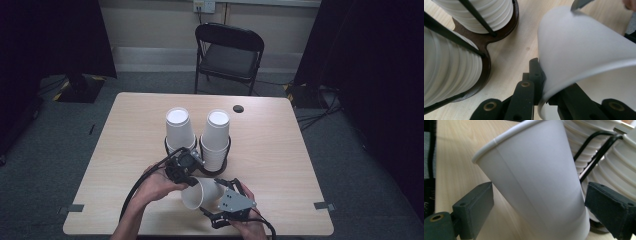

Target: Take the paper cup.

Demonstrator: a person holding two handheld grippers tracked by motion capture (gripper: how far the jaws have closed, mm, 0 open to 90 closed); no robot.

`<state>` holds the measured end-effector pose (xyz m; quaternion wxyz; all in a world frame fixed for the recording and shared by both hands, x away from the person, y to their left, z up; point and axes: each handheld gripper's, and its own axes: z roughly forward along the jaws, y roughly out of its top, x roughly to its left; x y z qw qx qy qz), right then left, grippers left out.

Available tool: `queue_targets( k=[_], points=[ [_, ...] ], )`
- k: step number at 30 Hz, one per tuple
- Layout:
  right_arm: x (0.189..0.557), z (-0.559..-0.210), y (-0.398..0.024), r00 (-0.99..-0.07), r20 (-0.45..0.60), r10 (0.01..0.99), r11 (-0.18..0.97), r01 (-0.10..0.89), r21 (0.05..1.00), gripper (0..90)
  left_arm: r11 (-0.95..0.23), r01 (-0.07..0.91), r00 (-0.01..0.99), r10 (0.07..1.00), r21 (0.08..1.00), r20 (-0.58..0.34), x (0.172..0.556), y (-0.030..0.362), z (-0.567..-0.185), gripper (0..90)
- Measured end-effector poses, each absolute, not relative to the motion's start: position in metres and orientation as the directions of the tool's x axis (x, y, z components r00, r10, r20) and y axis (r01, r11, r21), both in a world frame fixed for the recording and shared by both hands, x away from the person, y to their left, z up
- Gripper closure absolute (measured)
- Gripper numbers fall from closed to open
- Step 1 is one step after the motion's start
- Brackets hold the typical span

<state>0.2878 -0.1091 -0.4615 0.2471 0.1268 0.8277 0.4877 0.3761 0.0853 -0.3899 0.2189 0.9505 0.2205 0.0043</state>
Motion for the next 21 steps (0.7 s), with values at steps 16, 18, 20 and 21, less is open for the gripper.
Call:
queue_targets(
  k=[16, 18, 20, 21],
  points=[
    [0.29, -0.463, -0.086, -0.837, -0.329, 0.438, 0.544, -0.044, 0.838, 8.4, -0.801, 0.415, 0.908, 0.395, 0.43, -0.14, 0.375, 0.072, -0.392, 86.4],
    [0.29, -0.462, -0.081, -0.834, -0.339, 0.436, 0.549, -0.052, 0.834, 8.3, -0.805, 0.409, 0.911, 0.388, 0.429, -0.141, 0.374, 0.069, -0.394, 86.4],
    [0.289, -0.462, -0.079, -0.832, -0.346, 0.433, 0.55, -0.061, 0.833, 8.2, -0.798, 0.421, 0.906, 0.397, 0.432, -0.149, 0.374, 0.069, -0.395, 86.5],
    [0.289, -0.463, -0.078, -0.833, -0.345, 0.432, 0.549, -0.06, 0.833, 8.2, -0.797, 0.423, 0.905, 0.398, 0.432, -0.151, 0.374, 0.07, -0.395, 86.6]
  ],
)
